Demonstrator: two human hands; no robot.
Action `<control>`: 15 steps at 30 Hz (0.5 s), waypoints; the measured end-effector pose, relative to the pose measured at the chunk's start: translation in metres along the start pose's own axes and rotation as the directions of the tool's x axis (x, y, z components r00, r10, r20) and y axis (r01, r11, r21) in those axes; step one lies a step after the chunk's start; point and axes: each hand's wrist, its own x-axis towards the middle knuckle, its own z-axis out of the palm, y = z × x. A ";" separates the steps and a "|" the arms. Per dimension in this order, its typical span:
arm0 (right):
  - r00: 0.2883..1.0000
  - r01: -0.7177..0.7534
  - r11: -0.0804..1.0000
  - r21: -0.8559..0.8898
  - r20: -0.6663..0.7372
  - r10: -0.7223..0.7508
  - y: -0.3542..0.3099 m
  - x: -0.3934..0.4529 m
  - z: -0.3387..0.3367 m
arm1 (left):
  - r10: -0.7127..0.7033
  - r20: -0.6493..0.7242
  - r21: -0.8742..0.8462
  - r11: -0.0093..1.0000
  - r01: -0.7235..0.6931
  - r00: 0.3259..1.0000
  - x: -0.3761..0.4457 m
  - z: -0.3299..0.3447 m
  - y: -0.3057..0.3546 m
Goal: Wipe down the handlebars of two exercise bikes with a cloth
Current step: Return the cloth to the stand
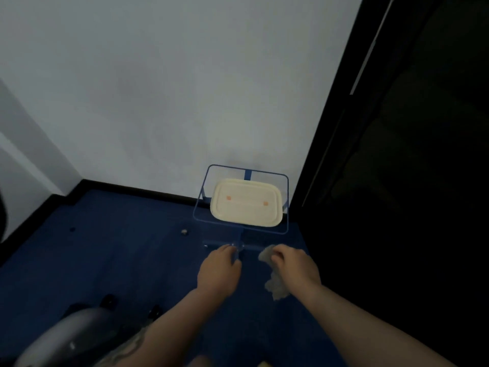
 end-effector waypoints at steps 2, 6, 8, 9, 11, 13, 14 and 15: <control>1.000 0.000 1.000 0.007 0.002 0.000 0.004 0.023 -0.008 | -0.016 -0.006 -0.009 1.000 0.016 1.000 0.016 0.000 0.008; 1.000 -0.001 0.999 0.043 -0.015 0.002 0.000 0.077 -0.016 | -0.051 0.020 0.007 0.999 0.051 0.998 0.061 -0.006 0.014; 1.000 0.001 0.998 0.068 -0.028 0.001 -0.006 0.103 -0.018 | -0.057 0.025 0.017 0.998 0.056 0.998 0.086 -0.009 0.014; 0.999 0.003 0.997 0.079 -0.035 0.000 -0.009 0.116 -0.018 | -0.057 0.023 0.020 0.998 0.056 0.998 0.099 -0.011 0.014; 0.999 0.001 0.995 0.098 -0.045 0.003 -0.014 0.141 -0.018 | -0.057 0.027 0.012 0.998 0.057 0.998 0.126 -0.015 0.014; 0.999 -0.005 0.995 0.096 -0.040 0.008 -0.018 0.168 -0.016 | -0.066 0.036 -0.002 0.998 0.066 0.997 0.152 -0.020 0.014; 0.999 -0.012 0.996 0.090 -0.033 0.015 -0.020 0.182 -0.014 | -0.068 0.040 -0.005 0.998 0.068 0.997 0.166 -0.022 0.013; 0.999 -0.022 0.996 0.088 -0.028 0.024 -0.021 0.197 -0.011 | -0.068 0.038 -0.004 0.998 0.068 0.997 0.180 -0.023 0.012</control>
